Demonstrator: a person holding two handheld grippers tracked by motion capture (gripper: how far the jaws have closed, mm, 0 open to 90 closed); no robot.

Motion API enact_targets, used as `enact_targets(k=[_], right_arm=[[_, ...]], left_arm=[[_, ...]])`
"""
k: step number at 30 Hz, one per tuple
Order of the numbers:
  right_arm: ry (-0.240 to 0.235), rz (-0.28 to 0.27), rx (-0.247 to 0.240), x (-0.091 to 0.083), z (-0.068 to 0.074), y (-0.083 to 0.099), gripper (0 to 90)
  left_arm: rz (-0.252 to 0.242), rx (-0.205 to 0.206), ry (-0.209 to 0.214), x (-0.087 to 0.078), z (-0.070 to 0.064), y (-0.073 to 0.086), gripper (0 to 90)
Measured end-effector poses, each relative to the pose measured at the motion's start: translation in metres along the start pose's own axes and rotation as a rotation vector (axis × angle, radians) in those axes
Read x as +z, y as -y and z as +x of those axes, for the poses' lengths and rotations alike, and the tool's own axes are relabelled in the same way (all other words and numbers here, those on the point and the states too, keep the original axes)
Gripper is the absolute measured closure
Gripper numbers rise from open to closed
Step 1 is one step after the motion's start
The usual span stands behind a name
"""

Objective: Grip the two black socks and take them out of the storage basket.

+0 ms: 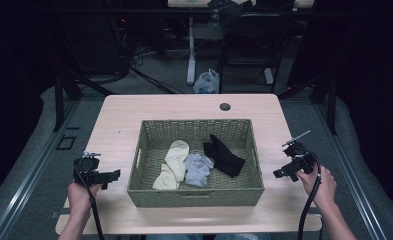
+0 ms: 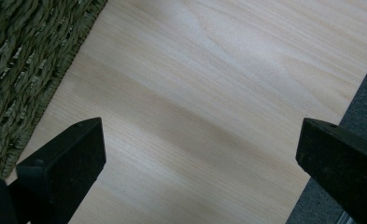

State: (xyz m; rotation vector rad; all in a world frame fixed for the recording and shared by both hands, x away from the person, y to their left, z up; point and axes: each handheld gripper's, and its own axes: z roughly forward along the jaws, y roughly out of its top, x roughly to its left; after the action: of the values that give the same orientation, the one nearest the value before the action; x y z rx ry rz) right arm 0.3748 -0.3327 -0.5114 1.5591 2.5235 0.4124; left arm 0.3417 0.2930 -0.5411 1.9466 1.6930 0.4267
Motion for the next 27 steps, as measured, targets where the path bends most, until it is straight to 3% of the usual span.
enact_targets(k=[11, 13, 18, 26, 27], right_arm=[[-0.006, -0.018, 0.009, -0.002, 0.003, 0.000, 0.8], [-0.026, -0.015, 0.011, -0.002, 0.004, 0.000, 0.8], [-0.023, -0.001, 0.004, -0.004, 0.003, 0.000, 0.8], [-0.051, -0.025, 0.026, -0.010, 0.004, -0.001, 0.1], [-0.059, -0.053, 0.042, -0.009, 0.006, 0.000, 0.0]], left_arm=[[-0.005, 0.011, 0.002, 0.000, -0.002, 0.000, 4.4], [-0.002, 0.011, 0.005, -0.001, -0.002, -0.001, 4.4], [0.000, 0.017, 0.002, 0.002, -0.003, -0.002, 4.4], [-0.007, 0.019, 0.000, 0.000, -0.003, -0.002, 4.4], [-0.003, 0.020, 0.001, 0.000, -0.004, -0.002, 4.4]])
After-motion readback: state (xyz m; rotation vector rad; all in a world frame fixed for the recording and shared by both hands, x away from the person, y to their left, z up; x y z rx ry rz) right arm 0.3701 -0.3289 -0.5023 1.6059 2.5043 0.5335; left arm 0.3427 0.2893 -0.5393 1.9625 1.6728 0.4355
